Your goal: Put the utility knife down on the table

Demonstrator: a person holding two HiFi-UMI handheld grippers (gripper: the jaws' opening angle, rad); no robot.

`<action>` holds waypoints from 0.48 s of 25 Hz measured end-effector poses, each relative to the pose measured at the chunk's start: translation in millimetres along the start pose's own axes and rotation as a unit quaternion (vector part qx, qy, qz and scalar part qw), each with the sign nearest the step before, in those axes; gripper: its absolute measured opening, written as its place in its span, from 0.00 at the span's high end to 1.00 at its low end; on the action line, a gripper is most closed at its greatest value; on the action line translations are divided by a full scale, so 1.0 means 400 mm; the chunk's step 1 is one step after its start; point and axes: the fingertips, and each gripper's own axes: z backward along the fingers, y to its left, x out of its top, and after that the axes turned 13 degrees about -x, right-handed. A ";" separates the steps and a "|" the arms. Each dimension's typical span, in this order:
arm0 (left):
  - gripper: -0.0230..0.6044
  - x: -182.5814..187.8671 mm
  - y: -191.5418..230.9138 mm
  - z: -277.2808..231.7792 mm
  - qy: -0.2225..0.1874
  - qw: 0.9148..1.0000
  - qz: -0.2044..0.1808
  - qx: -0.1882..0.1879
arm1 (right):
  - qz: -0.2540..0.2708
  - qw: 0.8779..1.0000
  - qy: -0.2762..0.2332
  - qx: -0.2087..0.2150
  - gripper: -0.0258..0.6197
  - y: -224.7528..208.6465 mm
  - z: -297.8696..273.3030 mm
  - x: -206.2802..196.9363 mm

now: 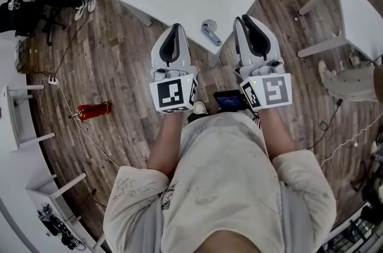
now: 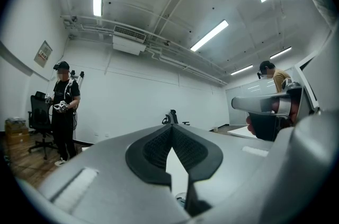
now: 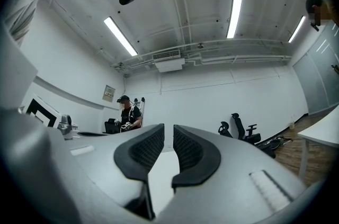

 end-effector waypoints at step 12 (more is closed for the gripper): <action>0.93 -0.003 -0.007 -0.012 -0.001 1.000 -0.001 -0.003 | 0.004 1.000 0.001 -0.001 0.89 -0.006 -0.004 -0.010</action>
